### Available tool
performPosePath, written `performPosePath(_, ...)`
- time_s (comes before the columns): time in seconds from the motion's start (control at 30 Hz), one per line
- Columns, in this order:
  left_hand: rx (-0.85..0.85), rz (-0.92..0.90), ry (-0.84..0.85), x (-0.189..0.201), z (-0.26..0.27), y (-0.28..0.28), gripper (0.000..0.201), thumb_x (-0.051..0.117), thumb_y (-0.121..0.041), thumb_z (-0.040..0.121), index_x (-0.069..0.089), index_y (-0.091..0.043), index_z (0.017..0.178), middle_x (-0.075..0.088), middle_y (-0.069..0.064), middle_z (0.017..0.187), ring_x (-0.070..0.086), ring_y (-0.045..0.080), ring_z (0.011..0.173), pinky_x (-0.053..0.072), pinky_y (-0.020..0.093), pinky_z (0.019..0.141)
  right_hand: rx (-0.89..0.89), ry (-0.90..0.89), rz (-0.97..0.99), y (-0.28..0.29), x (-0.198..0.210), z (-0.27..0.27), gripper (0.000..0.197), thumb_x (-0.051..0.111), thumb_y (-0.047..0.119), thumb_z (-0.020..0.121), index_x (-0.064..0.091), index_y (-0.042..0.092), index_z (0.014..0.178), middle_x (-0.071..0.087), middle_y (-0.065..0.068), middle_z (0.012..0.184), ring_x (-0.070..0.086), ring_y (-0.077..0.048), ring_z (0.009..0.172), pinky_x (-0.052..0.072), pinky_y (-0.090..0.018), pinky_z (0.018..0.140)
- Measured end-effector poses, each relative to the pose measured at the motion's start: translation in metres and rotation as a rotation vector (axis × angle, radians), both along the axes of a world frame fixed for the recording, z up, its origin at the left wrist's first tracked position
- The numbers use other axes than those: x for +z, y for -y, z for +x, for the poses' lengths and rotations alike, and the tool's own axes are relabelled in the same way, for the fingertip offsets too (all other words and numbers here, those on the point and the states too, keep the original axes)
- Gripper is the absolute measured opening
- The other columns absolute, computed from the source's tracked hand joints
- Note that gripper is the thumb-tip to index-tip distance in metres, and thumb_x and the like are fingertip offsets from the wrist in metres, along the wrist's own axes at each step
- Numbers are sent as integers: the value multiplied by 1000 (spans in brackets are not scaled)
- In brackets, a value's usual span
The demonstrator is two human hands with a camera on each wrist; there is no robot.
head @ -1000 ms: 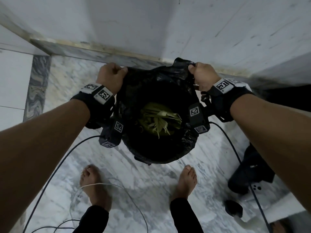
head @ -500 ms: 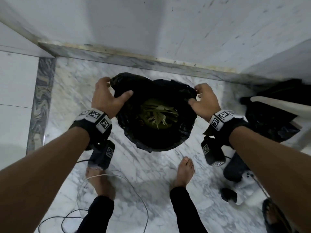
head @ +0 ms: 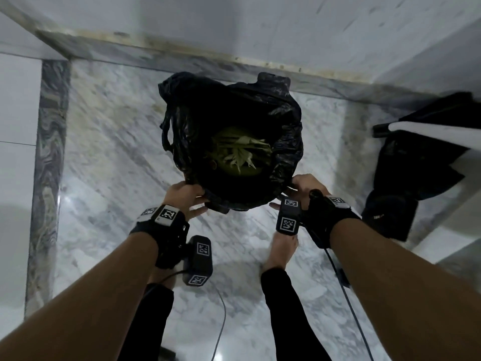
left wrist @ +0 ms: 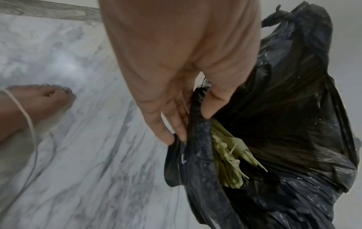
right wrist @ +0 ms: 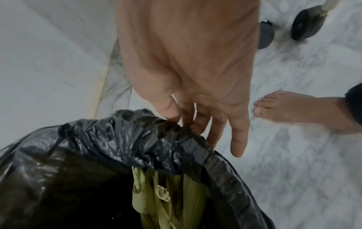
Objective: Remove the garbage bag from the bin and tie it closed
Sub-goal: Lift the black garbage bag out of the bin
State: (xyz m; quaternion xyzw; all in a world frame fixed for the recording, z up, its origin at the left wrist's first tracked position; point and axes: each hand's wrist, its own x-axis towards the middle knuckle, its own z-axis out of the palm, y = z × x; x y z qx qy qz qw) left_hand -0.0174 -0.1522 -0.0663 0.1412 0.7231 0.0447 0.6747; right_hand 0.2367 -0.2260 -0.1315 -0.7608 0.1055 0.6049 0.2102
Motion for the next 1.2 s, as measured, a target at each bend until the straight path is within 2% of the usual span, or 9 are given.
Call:
performPosePath(0.17,-12,-11,-60,-1,-6,8,21,58,-7,88,49,-11,69,63,9,85,60,26,95,50,40,84,-281,-197,36,7,16,-6,18,49,15,89,64,8,96,69,-14,97,69,-39,96,48,-60,95)
performPosePath(0.3,-13,8,-70,-2,-12,14,33,64,-10,84,41,-14,61,64,9,86,61,24,97,51,39,86,-381,-202,89,9,21,-16,31,43,17,93,62,6,115,69,-16,113,70,-36,97,54,-54,86)
performPosePath(0.43,-25,-6,-39,-1,-4,16,7,61,-4,85,59,-7,91,66,12,97,63,28,103,50,41,89,-160,-96,22,5,13,-18,27,37,15,97,56,13,78,59,-4,82,59,-21,74,47,-35,96)
performPosePath(0.53,-53,-16,-29,1,2,17,29,58,-2,86,59,-6,115,65,14,105,62,28,103,51,43,91,-11,-17,-15,4,-4,-25,39,24,11,102,38,27,70,43,9,80,47,-2,72,46,-35,105)
performPosePath(0.6,-91,-18,-31,0,1,17,19,57,-2,87,62,-7,105,66,12,98,63,26,97,51,42,90,47,8,25,6,-5,-27,39,24,12,103,37,28,70,43,11,79,46,-1,71,49,-30,100)
performPosePath(0.73,-192,6,-89,0,-2,17,6,63,-11,86,61,-6,87,64,7,75,64,17,66,54,29,66,-108,13,46,14,13,-25,15,46,15,97,54,15,84,65,5,61,55,-8,70,53,-22,58)
performPosePath(0.93,-319,-96,-98,25,4,12,19,62,-18,88,54,-9,73,62,0,39,60,7,34,47,16,38,-360,-33,89,36,60,-15,9,62,10,81,62,9,90,66,-7,85,64,-21,79,50,-33,68)
performPosePath(1.13,-230,-31,-73,62,3,-15,21,60,-21,88,58,-8,72,68,2,52,57,19,62,45,29,60,-351,18,274,13,115,17,16,63,14,84,55,18,71,67,1,69,63,-15,71,48,-30,70)
performPosePath(1.2,-328,66,-185,67,-1,-29,26,65,-30,83,61,-5,82,72,12,78,63,27,73,51,34,67,-181,128,266,-1,127,23,21,65,16,82,52,21,67,67,5,59,62,-16,69,47,-29,69)
